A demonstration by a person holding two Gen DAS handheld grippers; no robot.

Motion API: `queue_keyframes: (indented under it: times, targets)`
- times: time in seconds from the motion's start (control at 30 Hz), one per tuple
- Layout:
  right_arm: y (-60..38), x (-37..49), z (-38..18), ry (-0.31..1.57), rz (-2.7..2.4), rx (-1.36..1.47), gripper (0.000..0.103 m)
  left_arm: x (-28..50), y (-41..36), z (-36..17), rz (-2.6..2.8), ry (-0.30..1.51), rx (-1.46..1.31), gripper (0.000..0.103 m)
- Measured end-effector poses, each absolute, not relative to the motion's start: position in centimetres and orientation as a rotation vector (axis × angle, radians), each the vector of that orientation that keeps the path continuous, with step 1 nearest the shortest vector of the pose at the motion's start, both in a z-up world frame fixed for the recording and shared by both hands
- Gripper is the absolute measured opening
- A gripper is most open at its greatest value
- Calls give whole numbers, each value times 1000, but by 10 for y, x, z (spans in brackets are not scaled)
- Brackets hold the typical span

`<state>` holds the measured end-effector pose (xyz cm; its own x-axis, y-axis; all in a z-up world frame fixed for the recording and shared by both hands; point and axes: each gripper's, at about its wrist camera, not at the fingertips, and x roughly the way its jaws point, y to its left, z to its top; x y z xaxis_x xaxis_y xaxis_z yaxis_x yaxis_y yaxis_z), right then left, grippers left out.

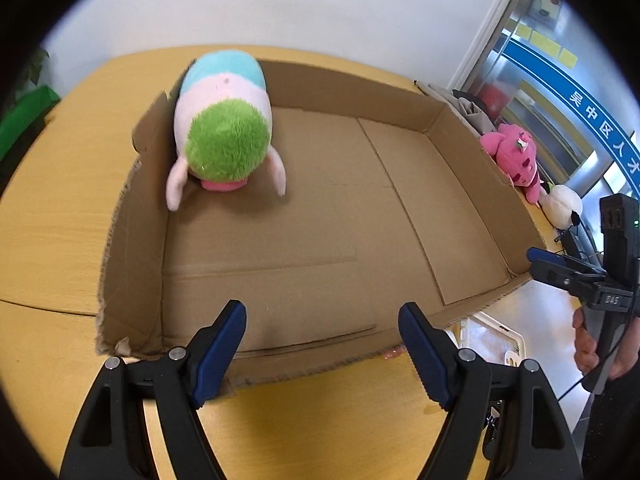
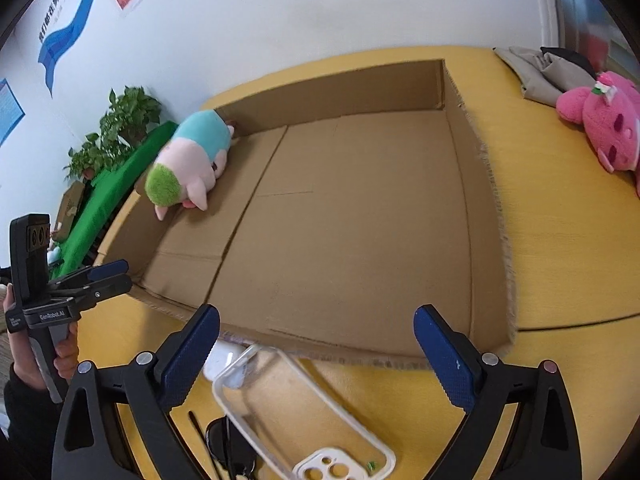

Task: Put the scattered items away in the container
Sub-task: 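Move the right gripper down toward the black sunglasses on the table, then close the right gripper on the black sunglasses frame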

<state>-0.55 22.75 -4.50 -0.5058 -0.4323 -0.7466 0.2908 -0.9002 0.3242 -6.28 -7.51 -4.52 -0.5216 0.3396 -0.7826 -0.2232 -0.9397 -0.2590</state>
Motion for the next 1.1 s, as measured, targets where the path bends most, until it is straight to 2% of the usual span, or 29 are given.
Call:
queue_keyframes:
  times: [0.13, 0.23, 0.43, 0.7, 0.8, 0.9, 0.97, 1.0, 1.1]
  targets:
    - [249, 34, -32, -251, -2393, 1173, 103, -33, -64, -25, 2488, -161, -1203, 79]
    - [250, 61, -46, -251, -2346, 1204, 103, -10, -49, -18, 2423, -193, -1110, 79]
    - [227, 85, -90, -261, -2239, 1326, 103, 13, 0, -47, 2242, -251, -1127, 79]
    - [180, 118, -120, -51, -2145, 1376, 103, 23, 33, -101, 2115, -311, -1242, 79]
    - [163, 124, -120, 94, -2183, 1355, 102, 26, 28, -111, 2103, -355, -1267, 79]
    - [148, 133, -123, 277, -2248, 1322, 100, 29, 27, -118, 2093, -381, -1282, 79]
    - [139, 139, -125, 390, -2281, 1290, 96, 30, 27, -118, 2091, -379, -1272, 79]
    - [140, 140, -124, 372, -2281, 1290, 94, 31, 28, -118, 2090, -378, -1270, 79]
    - [140, 144, -122, 369, -2293, 1277, 80, 32, 32, -117, 2076, -383, -1267, 79]
